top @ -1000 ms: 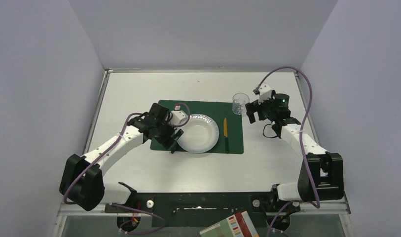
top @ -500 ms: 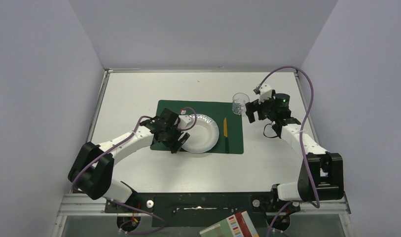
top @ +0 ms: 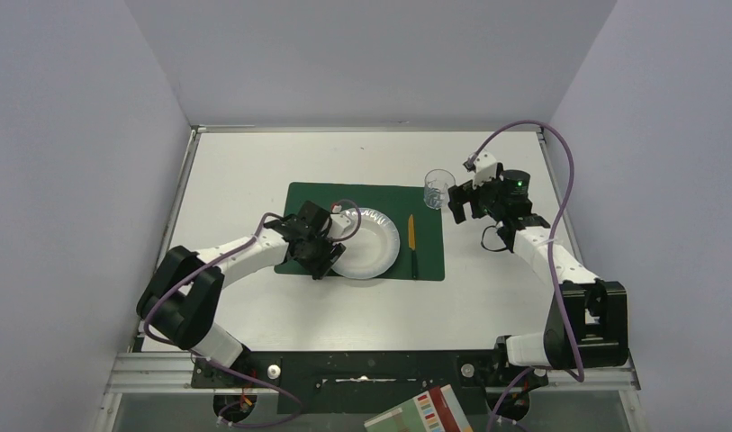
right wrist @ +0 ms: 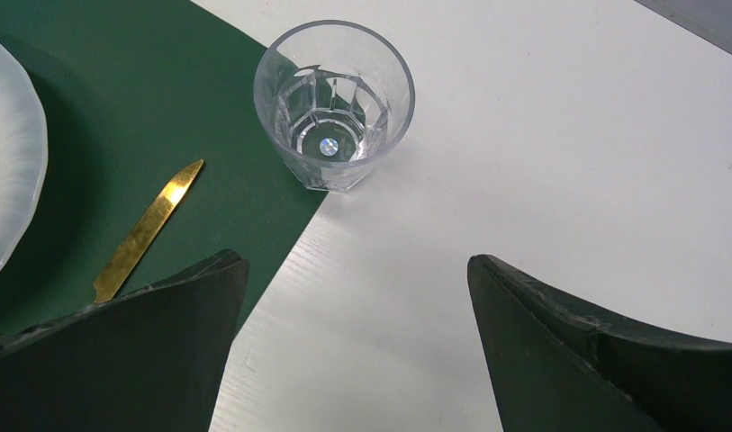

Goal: Set the dinner table for one person
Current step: Pick up the fork from the napkin, then place the fork on the napkin.

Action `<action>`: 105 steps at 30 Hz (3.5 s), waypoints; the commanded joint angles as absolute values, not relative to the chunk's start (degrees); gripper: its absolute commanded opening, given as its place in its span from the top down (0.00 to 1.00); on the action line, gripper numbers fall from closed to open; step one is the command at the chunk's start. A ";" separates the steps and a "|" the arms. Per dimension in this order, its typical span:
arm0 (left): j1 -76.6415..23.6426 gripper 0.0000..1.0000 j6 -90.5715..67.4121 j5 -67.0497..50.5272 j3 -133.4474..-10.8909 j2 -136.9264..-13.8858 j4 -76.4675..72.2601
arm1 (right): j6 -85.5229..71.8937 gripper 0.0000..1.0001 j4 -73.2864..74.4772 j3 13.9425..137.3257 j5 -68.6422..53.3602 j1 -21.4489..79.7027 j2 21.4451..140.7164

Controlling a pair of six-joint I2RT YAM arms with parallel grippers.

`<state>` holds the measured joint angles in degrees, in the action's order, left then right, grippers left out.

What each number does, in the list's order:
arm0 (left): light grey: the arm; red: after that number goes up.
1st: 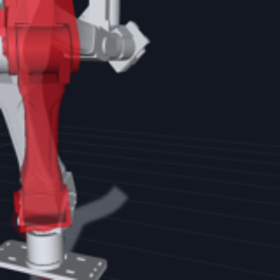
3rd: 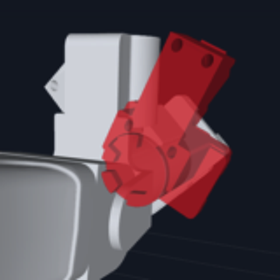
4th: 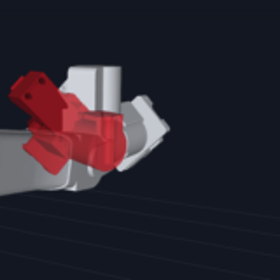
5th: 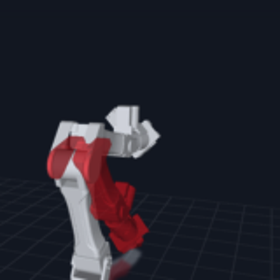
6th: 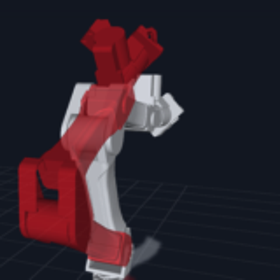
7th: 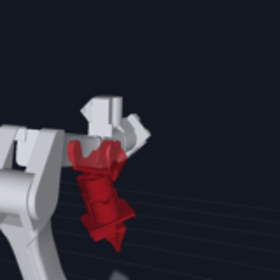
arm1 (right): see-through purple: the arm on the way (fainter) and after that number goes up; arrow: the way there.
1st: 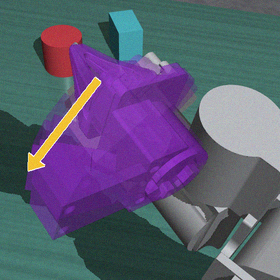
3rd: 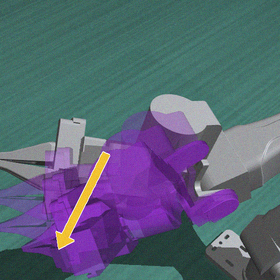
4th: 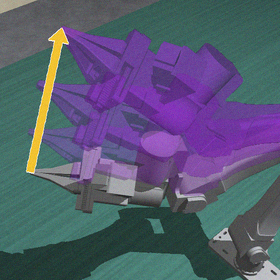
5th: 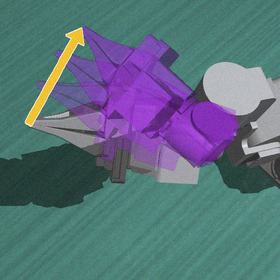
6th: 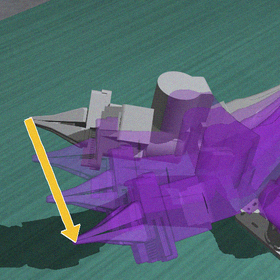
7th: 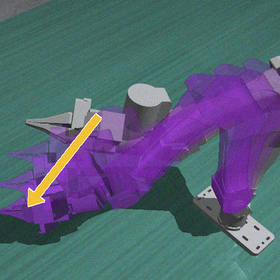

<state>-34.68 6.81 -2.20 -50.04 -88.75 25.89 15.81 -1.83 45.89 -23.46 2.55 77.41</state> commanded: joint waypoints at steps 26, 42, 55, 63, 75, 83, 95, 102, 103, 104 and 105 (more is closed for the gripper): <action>-34.25 1.00 6.76 0.16 -52.93 -90.82 24.12 | 15.90 0.02 -5.47 45.28 -24.76 1.82 74.75; -33.28 1.00 14.68 27.71 -52.90 -84.86 24.19 | 15.40 0.02 -5.38 45.44 -25.19 1.64 75.32; -36.08 1.00 6.48 24.94 -58.77 -90.61 36.35 | 15.08 0.02 -5.48 45.35 -25.38 1.54 75.69; -30.49 1.00 -2.45 1.76 -64.87 -88.96 40.56 | 15.07 0.02 -5.71 45.09 -25.80 1.48 76.15; -25.59 1.00 -19.24 2.48 -62.87 -89.93 38.57 | 13.90 0.02 -5.90 45.09 -27.25 0.62 77.34; -28.09 1.00 -30.16 13.17 -55.90 -85.28 31.24 | 13.54 0.02 -6.33 44.91 -27.34 0.53 77.87; -32.53 1.00 -33.80 21.01 -56.98 -91.86 31.13 | 13.62 0.02 -6.33 44.74 -27.56 0.40 78.25; -35.76 1.00 -34.26 20.60 -57.75 -93.76 31.49 | 13.80 0.02 -6.41 44.64 -27.50 0.19 77.79; -35.87 1.00 -34.42 20.64 -58.14 -94.18 31.70 | 13.84 0.02 -6.35 44.64 -27.50 0.17 77.76; -35.94 1.00 -34.57 20.53 -58.58 -94.60 31.91 | 13.88 0.02 -6.41 44.57 -27.51 0.13 77.78; -36.09 1.00 -34.67 20.41 -59.04 -94.99 32.10 | 13.89 0.02 -6.39 44.62 -27.51 0.15 77.74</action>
<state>-35.66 -33.06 18.96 -55.11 -94.04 33.36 14.09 -2.98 44.60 -26.61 0.62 78.59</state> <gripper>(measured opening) 0.131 0.978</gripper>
